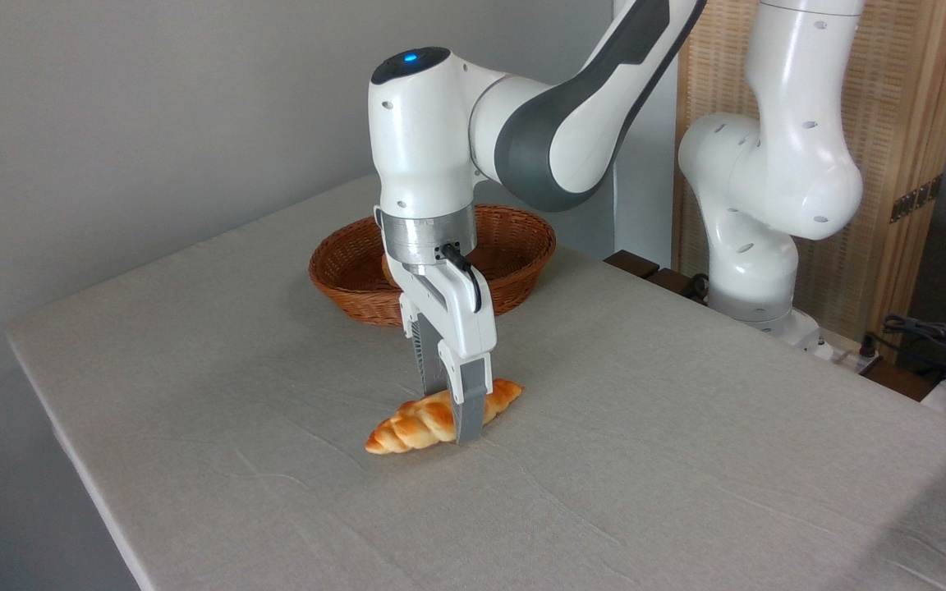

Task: Put bread into the basket
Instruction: 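Close the gripper on the middle of the braided loaf, then lift the braided loaf and carry it over the wicker basket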

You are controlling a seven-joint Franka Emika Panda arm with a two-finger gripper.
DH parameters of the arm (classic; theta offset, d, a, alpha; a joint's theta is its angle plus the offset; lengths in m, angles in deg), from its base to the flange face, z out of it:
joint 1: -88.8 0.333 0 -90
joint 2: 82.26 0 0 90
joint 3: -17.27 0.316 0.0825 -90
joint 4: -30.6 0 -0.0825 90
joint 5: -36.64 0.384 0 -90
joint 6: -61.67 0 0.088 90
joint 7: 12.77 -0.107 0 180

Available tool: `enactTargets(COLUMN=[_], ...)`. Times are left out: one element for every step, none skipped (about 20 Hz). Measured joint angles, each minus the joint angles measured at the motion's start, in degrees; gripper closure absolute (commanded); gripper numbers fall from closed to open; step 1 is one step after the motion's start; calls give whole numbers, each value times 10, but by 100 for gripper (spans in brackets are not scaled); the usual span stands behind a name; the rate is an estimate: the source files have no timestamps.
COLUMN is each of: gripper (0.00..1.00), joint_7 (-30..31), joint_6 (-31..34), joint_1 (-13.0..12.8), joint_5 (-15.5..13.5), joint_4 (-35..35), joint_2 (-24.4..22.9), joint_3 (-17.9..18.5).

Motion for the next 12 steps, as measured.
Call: enactTargets(gripper=[100,100,100,100,100,100,100,100,100,100,100,100], joint_7=[0,0,0,0,0,0,0,0,0,0,0,0], joint_6=[0,0,0,0,0,1,2,8,23,43,65,97], joint_1=[-1,-2,-3,-4,-5,-5,-6,-6,-5,-5,-5,-6], joint_5=[0,0,0,-1,-1,-1,-1,-1,-1,-4,-10,-23], joint_4=[0,0,0,0,0,0,0,-3,-11,-26,-47,-78], joint_2=[0,0,0,0,0,0,-1,-1,-1,-2,-3,-4], joint_3=[0,0,0,0,0,0,0,0,0,0,0,0])
